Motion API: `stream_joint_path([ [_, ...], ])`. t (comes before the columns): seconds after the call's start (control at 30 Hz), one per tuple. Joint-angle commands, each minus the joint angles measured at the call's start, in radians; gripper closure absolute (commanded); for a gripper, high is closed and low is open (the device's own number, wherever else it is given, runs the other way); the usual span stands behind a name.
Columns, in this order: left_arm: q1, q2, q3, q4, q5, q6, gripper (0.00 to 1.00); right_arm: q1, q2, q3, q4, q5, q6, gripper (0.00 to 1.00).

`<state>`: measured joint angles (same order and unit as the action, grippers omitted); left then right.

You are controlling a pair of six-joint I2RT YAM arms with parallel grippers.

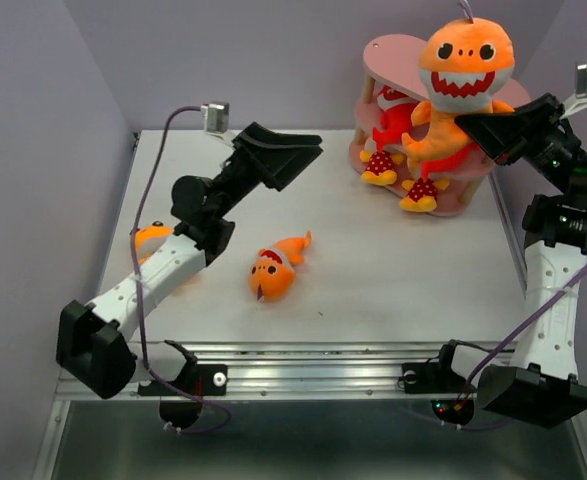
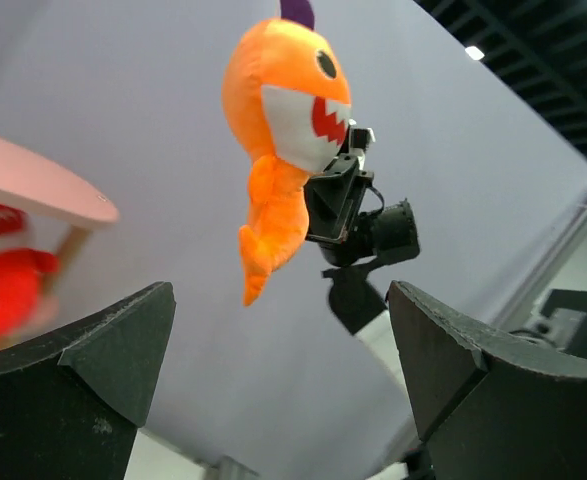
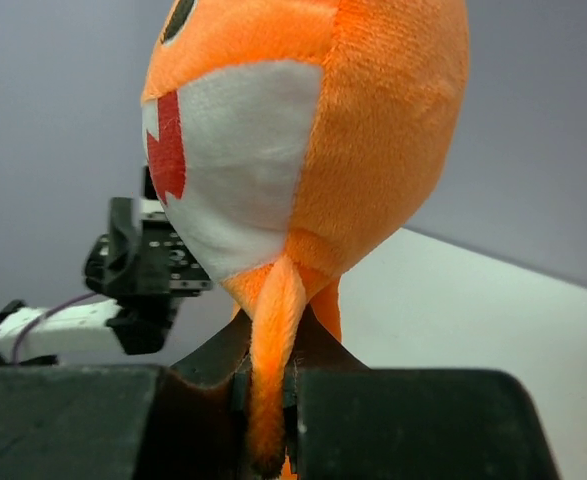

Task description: Place and organize the stuffed toys onto the shelf

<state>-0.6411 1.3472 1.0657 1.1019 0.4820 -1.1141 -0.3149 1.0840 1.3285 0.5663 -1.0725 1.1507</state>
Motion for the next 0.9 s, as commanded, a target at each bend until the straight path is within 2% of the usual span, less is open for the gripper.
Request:
stream_joint_path([
  [0.0, 0.075, -0.163, -0.006, -0.242, 0.096, 0.233, 0.01, -0.009, 0.04, 0.121, -0.368, 0.121, -0.334, 0.99],
  [0.07, 0.104, -0.238, 0.0, -0.37, 0.122, 0.409, 0.01, -0.009, 0.095, 0.19, -0.484, 0.214, -0.444, 0.99],
  [0.13, 0.122, -0.308, -0.015, -0.523, 0.136, 0.562, 0.01, -0.009, 0.151, 0.236, -0.572, 0.281, -0.476, 0.99],
  [0.17, 0.127, -0.333, -0.021, -0.619, 0.132, 0.612, 0.01, -0.009, 0.168, 0.251, -0.633, 0.304, -0.502, 0.99],
  [0.27, 0.139, -0.417, -0.061, -0.768, 0.106, 0.761, 0.01, -0.029, 0.232, 0.319, -0.692, 0.38, -0.52, 0.99],
  [0.37, 0.144, -0.489, -0.11, -0.85, 0.08, 0.838, 0.01, -0.056, 0.281, 0.359, -0.706, 0.451, -0.493, 0.99],
  [0.63, 0.147, -0.617, -0.196, -0.896, 0.032, 0.867, 0.01, -0.114, 0.43, 0.416, -0.701, 0.422, -0.399, 0.99],
  [0.87, 0.149, -0.642, -0.214, -0.906, 0.009, 0.858, 0.01, -0.162, 0.516, 0.44, -0.698, 0.346, -0.329, 0.99],
])
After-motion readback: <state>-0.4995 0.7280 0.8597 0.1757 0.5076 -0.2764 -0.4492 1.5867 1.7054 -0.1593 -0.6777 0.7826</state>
